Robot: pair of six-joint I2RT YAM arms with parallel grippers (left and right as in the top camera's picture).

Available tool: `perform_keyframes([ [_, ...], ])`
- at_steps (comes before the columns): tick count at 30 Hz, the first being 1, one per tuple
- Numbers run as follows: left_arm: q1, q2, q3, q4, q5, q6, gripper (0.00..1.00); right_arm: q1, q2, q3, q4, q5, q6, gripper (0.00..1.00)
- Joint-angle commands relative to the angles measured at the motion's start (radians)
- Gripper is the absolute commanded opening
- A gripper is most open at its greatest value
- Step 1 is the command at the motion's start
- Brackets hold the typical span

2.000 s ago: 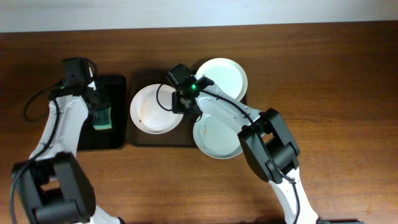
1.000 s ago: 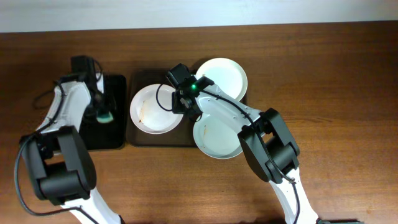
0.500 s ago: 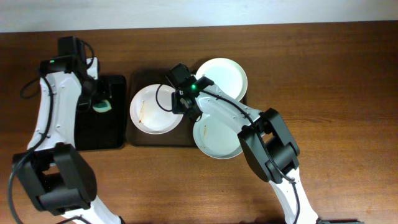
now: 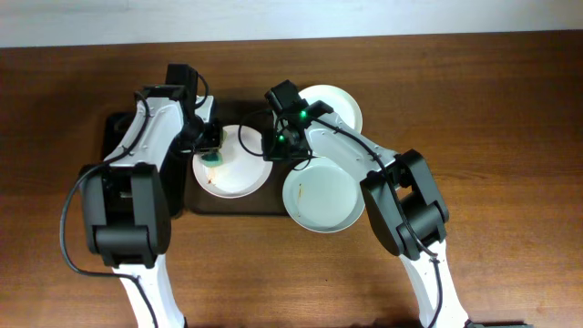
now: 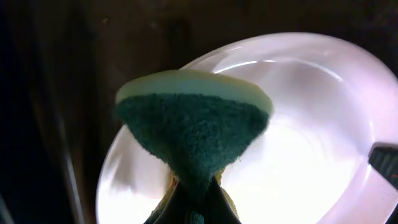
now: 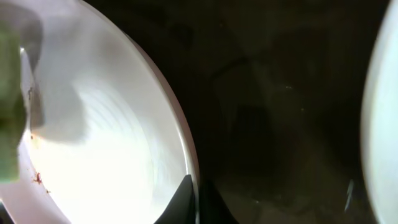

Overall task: Clean dirty plates on tray and stack at the side
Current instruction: 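Grasp the green sponge from the black tray with the left gripper, then scrub the held plate with the sponge in the left gripper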

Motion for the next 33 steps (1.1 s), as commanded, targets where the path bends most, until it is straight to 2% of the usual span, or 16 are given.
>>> perform_keyframes([
  [1,-0.037,0.035,-0.042,0.040,0.032,0.015,0.01,0.003,0.007,0.002,0.002,-0.031,-0.011,0.04],
  [5,-0.042,0.071,-0.094,0.035,0.029,-0.005,0.01,0.003,0.007,0.002,0.001,-0.030,-0.011,0.04],
  [9,-0.042,0.071,-0.058,-0.194,0.000,0.030,0.01,0.003,0.007,0.002,0.001,-0.030,-0.011,0.04],
  [14,-0.042,0.071,0.021,-0.318,-0.156,0.071,0.01,0.002,0.007,0.002,0.002,-0.030,-0.011,0.04],
  [20,-0.044,0.071,-0.006,0.075,-0.169,0.036,0.01,0.002,0.007,0.002,0.002,-0.030,-0.011,0.04],
  [23,-0.058,0.071,-0.008,0.137,-0.166,0.036,0.01,0.002,0.007,0.002,0.002,-0.029,-0.011,0.04],
  [26,-0.060,0.071,-0.002,0.135,-0.216,-0.051,0.01,0.002,0.007,0.002,0.002,-0.026,-0.011,0.04],
  [28,-0.060,0.071,-0.002,0.111,-0.290,-0.151,0.01,0.002,0.007,0.002,0.004,-0.026,-0.011,0.04],
  [29,-0.066,0.071,-0.002,0.111,-0.245,-0.157,0.01,0.002,0.007,0.002,0.005,-0.026,-0.011,0.04],
  [32,-0.079,0.071,-0.002,0.109,0.160,0.137,0.01,0.002,0.007,0.002,0.005,-0.026,-0.011,0.04],
  [33,-0.078,0.071,-0.002,0.107,0.267,0.200,0.01,0.002,0.007,0.002,0.005,-0.026,-0.011,0.04],
])
